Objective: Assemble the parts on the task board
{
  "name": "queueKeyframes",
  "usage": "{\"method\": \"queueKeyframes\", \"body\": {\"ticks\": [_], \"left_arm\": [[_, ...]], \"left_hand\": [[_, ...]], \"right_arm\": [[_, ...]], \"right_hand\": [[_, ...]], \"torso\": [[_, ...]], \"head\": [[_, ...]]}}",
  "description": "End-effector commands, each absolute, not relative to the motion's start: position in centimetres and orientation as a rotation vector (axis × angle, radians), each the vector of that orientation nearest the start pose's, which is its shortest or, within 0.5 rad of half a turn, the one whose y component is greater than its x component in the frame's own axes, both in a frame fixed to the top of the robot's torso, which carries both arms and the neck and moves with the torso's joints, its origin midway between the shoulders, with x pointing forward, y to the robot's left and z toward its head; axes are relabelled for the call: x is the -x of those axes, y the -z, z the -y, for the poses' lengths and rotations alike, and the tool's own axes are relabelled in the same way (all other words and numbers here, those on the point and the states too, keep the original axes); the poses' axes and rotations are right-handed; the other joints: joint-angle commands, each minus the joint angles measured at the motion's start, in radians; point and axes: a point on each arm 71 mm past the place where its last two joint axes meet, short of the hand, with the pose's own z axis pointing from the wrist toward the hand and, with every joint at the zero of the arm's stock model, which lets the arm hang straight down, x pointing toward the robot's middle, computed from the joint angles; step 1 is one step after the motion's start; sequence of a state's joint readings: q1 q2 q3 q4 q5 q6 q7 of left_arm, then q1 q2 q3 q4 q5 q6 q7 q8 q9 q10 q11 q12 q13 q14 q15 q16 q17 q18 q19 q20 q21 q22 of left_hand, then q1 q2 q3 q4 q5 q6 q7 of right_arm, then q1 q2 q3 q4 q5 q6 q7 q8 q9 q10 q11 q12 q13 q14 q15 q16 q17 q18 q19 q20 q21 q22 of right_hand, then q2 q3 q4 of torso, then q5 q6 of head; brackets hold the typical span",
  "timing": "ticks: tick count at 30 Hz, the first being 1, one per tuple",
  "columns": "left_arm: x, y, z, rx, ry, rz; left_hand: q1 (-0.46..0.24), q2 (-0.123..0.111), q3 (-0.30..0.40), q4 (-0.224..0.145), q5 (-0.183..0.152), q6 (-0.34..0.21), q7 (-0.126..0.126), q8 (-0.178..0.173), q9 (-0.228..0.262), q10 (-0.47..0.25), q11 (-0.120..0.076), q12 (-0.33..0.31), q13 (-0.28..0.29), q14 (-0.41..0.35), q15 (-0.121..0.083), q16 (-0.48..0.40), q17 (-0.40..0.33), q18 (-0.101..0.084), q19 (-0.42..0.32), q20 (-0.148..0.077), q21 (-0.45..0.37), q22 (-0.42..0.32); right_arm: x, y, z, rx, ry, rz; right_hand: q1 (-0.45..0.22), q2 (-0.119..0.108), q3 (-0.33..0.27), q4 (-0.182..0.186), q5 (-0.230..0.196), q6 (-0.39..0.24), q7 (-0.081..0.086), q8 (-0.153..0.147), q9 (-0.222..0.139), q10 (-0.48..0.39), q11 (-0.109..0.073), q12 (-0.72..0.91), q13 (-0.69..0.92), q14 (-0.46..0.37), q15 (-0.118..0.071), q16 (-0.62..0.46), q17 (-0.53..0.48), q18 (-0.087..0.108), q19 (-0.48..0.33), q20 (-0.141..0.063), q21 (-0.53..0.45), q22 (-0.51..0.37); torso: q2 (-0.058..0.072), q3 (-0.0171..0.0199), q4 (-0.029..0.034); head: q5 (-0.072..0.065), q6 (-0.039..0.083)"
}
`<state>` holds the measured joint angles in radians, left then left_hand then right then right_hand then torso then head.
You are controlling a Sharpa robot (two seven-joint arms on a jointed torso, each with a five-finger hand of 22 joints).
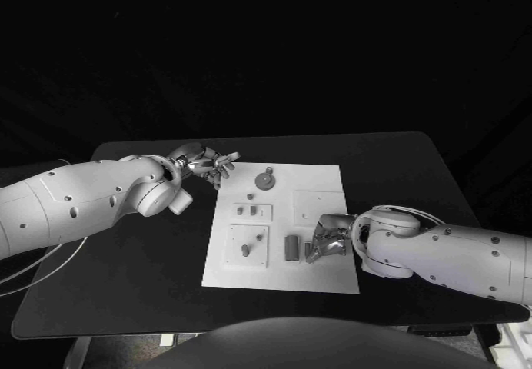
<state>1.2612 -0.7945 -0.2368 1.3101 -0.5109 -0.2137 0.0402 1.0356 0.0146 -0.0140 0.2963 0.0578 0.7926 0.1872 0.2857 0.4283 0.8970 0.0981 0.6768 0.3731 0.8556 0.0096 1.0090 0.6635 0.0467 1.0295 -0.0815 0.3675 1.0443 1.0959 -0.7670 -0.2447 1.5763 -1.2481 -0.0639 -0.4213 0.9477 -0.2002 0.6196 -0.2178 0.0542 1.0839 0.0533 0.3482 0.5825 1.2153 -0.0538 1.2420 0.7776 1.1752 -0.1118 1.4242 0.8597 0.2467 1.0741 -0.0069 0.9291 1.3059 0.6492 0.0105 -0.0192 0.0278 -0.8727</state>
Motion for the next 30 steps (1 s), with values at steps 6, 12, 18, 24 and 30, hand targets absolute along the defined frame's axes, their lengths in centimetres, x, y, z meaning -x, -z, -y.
{"method": "queueKeyframes", "body": {"ticks": [6, 12, 18, 24, 30], "left_arm": [[-50.49, 24.5, -24.71, 0.698, 0.958, -1.949], [-50.49, 24.51, -24.75, 0.699, 0.957, -1.949], [-50.49, 24.51, -24.77, 0.698, 0.956, -1.949], [-50.5, 24.53, -24.83, 0.699, 0.953, -1.952], [-50.48, 24.54, -24.81, 0.699, 0.953, -1.954]], "left_hand": [[-0.003, -0.004, 0.003, 0.001, -0.005, -0.001, 0.005, 0.004, -0.001, -0.008, -0.002, 0.005, -0.001, -0.008, 0.002, 0.003, 0.001, 0.042, -0.003, -0.006, -0.004, 0.002], [-0.003, -0.004, 0.003, 0.001, -0.005, -0.001, 0.005, 0.004, -0.001, -0.008, -0.002, 0.005, -0.001, -0.008, 0.002, 0.003, 0.001, 0.042, -0.003, -0.006, -0.005, 0.002], [-0.003, -0.004, 0.002, 0.001, -0.005, -0.001, 0.005, 0.004, -0.001, -0.008, -0.002, 0.005, -0.001, -0.008, 0.002, 0.003, 0.001, 0.042, -0.003, -0.006, -0.005, 0.002], [-0.003, -0.004, 0.002, 0.001, -0.005, -0.001, 0.005, 0.004, -0.001, -0.008, -0.001, 0.005, -0.001, -0.008, 0.002, 0.003, 0.001, 0.042, -0.003, -0.006, -0.005, 0.002], [-0.003, -0.004, 0.002, 0.001, -0.005, -0.001, 0.005, 0.004, -0.001, -0.008, -0.001, 0.005, -0.002, -0.008, 0.002, 0.003, 0.001, 0.042, -0.003, -0.006, -0.005, 0.002]], "right_arm": [[-40.1, 32.38, 16.94, 0.091, -0.442, -2.367], [-39.8, 32.42, 16.63, 0.084, -0.469, -2.392], [-39.72, 32.47, 16.78, 0.085, -0.465, -2.399], [-39.88, 32.5, 16.94, 0.077, -0.46, -2.394], [-40.01, 32.53, 17.01, 0.074, -0.455, -2.39]], "right_hand": [[-0.006, -0.002, 0.0, 0.009, -0.005, 0.009, 0.001, 0.004, 0.002, 0.006, -0.003, -0.003, 0.002, 0.008, 0.0, 0.004, -0.001, 0.015, 0.007, -0.001, -0.001, -0.001], [-0.004, -0.002, 0.001, 0.009, -0.005, 0.01, 0.001, 0.004, 0.002, 0.007, -0.003, -0.002, 0.002, 0.008, 0.0, 0.004, -0.001, 0.015, 0.007, -0.002, -0.001, -0.001], [-0.001, -0.002, 0.002, 0.008, -0.005, 0.01, 0.001, 0.004, 0.002, 0.007, -0.004, -0.002, 0.002, 0.008, 0.0, 0.004, -0.001, 0.015, 0.006, -0.002, -0.001, -0.001], [0.005, 0.0, 0.004, 0.005, -0.005, 0.009, 0.001, 0.003, 0.003, 0.007, -0.004, -0.002, 0.003, 0.007, 0.001, 0.004, -0.002, 0.015, 0.005, -0.003, -0.001, -0.001], [0.004, 0.003, 0.003, 0.006, -0.004, 0.009, 0.001, 0.003, 0.003, 0.008, -0.003, -0.003, 0.003, 0.008, 0.001, 0.004, -0.002, 0.015, 0.005, -0.003, -0.001, -0.001]], "torso": [[0.0, -0.0003, -0.0003], [0.0, -0.0001, 0.0], [0.0, -0.0002, 0.0002], [0.0, -0.0004, -0.0003], [0.0, -0.0003, 0.0002]], "head": [[-0.001, 0.0], [-0.002, 0.0], [-0.001, 0.0], [-0.001, 0.0], [-0.001, 0.0]]}}
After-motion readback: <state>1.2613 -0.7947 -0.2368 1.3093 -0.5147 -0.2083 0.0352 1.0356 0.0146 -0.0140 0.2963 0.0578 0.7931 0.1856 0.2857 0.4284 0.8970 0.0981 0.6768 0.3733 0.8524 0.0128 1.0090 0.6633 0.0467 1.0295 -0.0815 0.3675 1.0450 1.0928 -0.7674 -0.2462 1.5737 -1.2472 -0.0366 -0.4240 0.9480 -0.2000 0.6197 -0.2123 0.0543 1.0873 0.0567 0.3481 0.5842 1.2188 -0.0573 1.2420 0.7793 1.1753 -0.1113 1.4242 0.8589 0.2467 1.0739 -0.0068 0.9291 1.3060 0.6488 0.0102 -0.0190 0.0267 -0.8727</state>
